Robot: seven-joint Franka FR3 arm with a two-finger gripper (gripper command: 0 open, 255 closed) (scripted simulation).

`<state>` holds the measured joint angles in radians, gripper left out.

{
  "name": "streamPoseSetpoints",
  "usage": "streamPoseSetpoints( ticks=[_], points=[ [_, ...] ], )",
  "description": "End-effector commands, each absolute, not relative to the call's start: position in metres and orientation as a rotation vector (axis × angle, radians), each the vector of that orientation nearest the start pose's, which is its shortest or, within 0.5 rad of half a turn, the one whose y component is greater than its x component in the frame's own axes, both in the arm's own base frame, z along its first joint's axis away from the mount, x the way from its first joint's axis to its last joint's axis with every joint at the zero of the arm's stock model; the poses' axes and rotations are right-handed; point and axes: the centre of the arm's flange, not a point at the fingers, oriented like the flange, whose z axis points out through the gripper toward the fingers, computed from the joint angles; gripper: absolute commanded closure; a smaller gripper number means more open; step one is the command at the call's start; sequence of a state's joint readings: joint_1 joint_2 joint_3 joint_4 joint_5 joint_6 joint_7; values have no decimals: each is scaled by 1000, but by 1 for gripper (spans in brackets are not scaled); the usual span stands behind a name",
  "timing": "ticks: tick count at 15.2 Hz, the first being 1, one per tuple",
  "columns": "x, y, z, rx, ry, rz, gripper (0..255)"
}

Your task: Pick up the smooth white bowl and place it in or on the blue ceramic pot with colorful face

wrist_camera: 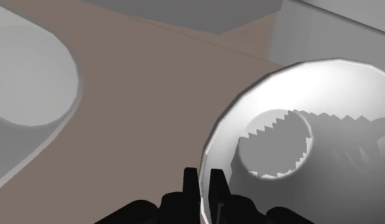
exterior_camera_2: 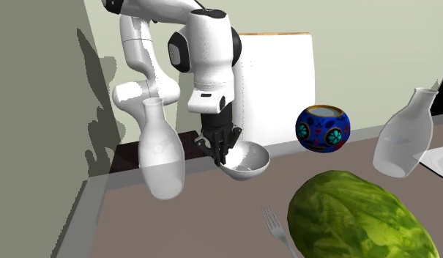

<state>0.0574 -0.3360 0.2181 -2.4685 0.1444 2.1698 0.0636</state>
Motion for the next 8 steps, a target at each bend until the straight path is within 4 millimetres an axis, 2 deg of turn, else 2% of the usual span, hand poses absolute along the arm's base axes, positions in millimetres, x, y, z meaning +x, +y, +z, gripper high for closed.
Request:
streamPoseSetpoints(
  ticks=[1,4,8],
  points=[
    [417,125,416,-3082,-188,-36,255],
    [417,125,416,-3082,-188,-36,255],
    [417,125,437,-3082,-188,-36,255]
  ],
)
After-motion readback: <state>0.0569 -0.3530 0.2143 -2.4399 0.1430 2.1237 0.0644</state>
